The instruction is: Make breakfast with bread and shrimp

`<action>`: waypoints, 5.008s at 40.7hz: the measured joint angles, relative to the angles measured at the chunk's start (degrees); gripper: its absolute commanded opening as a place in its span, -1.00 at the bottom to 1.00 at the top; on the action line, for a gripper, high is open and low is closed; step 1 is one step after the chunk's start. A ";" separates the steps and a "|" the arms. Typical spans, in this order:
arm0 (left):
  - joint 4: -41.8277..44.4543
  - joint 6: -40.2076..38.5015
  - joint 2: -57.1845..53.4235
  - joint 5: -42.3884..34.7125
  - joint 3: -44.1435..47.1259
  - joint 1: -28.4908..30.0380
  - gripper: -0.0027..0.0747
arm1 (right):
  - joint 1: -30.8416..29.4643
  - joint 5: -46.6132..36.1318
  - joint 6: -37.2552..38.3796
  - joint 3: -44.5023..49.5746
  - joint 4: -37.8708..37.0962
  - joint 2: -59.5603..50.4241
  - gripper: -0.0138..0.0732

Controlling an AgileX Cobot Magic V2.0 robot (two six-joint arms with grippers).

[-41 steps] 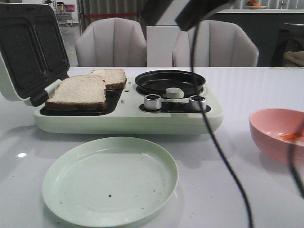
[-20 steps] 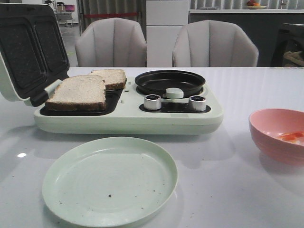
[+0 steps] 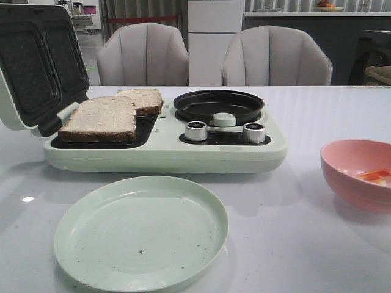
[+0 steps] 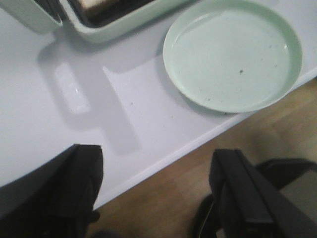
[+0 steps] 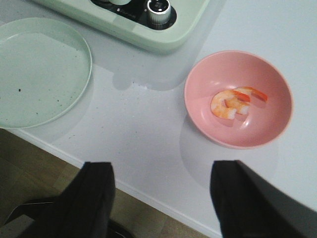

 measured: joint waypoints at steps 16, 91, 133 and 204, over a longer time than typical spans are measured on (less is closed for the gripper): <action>-6.56 3.05 24.42 0.95 -7.04 18.07 -0.59 | 0.00 0.00 0.00 0.00 -0.05 0.00 0.50; -52.32 34.03 48.83 1.25 -39.87 32.51 -0.67 | 0.00 0.00 0.11 0.00 -0.13 0.00 0.50; -15.20 7.03 -6.14 -15.22 0.14 2.16 -0.67 | 0.00 0.00 0.11 0.02 -0.13 0.00 0.50; -15.16 6.90 -8.56 -14.49 0.27 2.16 -0.67 | -26.71 -3.53 -1.35 -20.99 -2.29 52.15 0.50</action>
